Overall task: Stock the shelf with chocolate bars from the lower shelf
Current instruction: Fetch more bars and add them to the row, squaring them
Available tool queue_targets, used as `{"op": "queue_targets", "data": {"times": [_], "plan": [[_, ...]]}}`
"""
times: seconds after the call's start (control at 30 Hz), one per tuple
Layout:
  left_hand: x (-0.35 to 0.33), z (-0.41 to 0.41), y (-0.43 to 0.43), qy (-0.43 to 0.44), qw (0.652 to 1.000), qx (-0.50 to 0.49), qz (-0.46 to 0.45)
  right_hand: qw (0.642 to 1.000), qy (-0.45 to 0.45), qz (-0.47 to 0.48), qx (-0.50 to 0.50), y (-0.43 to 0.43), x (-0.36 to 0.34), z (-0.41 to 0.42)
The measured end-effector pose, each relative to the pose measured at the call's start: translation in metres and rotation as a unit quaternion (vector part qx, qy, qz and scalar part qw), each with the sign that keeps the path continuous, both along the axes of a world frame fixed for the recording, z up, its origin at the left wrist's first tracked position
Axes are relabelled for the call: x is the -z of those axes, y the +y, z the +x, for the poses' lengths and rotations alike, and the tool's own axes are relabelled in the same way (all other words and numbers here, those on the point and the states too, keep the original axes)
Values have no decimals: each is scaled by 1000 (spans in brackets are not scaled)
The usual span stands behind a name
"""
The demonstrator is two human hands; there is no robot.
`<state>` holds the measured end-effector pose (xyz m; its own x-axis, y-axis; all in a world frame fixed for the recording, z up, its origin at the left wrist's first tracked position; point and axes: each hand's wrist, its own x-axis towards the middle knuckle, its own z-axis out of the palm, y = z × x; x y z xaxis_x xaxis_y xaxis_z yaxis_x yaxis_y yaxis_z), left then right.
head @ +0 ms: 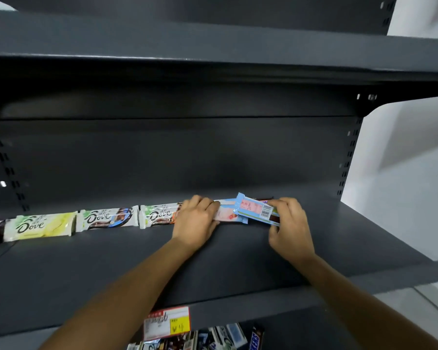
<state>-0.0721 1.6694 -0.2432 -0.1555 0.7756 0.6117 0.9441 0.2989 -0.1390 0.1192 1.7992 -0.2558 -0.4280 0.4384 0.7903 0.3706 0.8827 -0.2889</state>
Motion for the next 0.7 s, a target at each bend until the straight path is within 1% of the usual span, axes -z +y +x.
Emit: {"op": "queue_targets", "data": {"times": [0.17,0.27,0.4,0.53,0.7], "plan": [[5,-7,35,3,999,-18,-35,1000,-13,-21,11,20,-6,-19],[9,-8,49,-3,997,-43,-59,999,-4,-42,5,31,-10,-32],[16,-9,60,-55,995,-42,-70,997,31,-77,-7,42,-20,-50],[17,-10,66,-76,992,-70,-70,993,40,-107,-15,52,-21,-69],[19,-15,75,-100,988,-96,-74,987,46,-143,-48,55,-11,-85]]}}
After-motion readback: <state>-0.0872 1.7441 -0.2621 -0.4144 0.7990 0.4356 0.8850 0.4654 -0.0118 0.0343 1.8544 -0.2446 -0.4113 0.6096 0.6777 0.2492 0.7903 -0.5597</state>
